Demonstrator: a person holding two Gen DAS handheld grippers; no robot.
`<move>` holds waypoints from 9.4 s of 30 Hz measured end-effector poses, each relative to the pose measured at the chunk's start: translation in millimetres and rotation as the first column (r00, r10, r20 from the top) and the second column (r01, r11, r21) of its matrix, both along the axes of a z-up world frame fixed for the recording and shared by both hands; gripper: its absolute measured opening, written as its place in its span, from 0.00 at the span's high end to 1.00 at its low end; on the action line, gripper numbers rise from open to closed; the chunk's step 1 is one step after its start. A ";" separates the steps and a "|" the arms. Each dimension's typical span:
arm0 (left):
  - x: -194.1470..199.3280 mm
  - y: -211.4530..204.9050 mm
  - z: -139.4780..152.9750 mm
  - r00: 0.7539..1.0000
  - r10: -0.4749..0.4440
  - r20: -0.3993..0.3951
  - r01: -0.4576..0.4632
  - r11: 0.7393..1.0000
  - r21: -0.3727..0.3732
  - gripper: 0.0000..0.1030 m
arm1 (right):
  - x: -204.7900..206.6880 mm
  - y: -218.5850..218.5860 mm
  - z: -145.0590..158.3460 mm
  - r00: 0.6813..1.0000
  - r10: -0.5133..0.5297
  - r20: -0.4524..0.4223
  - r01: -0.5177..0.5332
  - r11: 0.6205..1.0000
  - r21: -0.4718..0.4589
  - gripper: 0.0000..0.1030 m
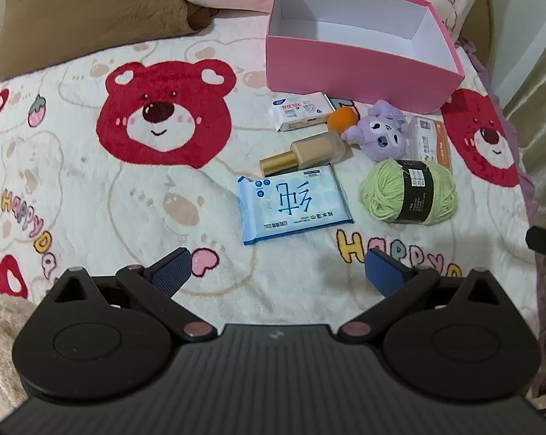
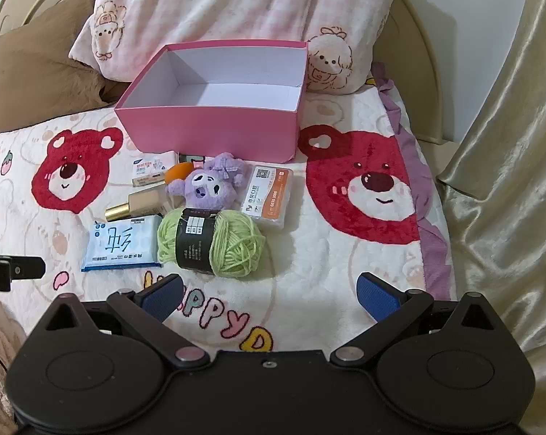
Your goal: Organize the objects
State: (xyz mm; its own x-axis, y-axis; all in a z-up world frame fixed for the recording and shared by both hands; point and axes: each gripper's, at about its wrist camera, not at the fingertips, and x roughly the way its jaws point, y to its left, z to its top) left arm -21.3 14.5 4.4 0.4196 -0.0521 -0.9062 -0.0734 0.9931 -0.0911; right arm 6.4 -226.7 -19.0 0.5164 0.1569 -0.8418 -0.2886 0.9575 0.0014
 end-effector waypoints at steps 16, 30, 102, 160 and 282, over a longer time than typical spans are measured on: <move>-3.3 -8.1 -2.2 0.999 0.031 -0.007 -0.031 0.999 0.022 0.00 | -3.9 -9.8 0.5 1.000 -0.008 -0.004 0.008 1.000 0.007 0.00; -5.6 -12.3 -0.8 0.999 0.032 -0.009 -0.032 0.999 0.016 0.00 | -5.9 -8.9 0.9 1.000 0.019 -0.003 -0.019 1.000 0.020 0.00; 102.6 -43.8 -49.7 0.987 -0.146 0.068 0.158 0.959 -0.235 0.03 | 33.4 33.2 -60.7 0.886 0.464 0.005 -0.461 0.877 0.135 0.00; 177.1 -40.6 52.2 0.896 -0.148 0.419 0.300 0.897 -0.324 0.46 | 119.1 75.1 18.8 0.806 0.497 0.323 -0.494 0.864 -0.097 0.35; 104.3 51.1 -126.6 0.995 0.075 -0.061 -0.079 0.995 -0.060 0.17 | 61.5 146.6 -158.4 0.843 0.512 -0.164 -0.454 0.842 0.291 0.26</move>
State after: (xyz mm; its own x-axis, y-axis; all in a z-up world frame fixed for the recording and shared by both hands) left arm 83.0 65.6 -122.2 0.3705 -0.0790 -0.9255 -0.1564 0.9768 -0.1460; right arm 68.0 -80.0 -177.4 0.1224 0.5399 -0.8328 -0.6781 0.6582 0.3270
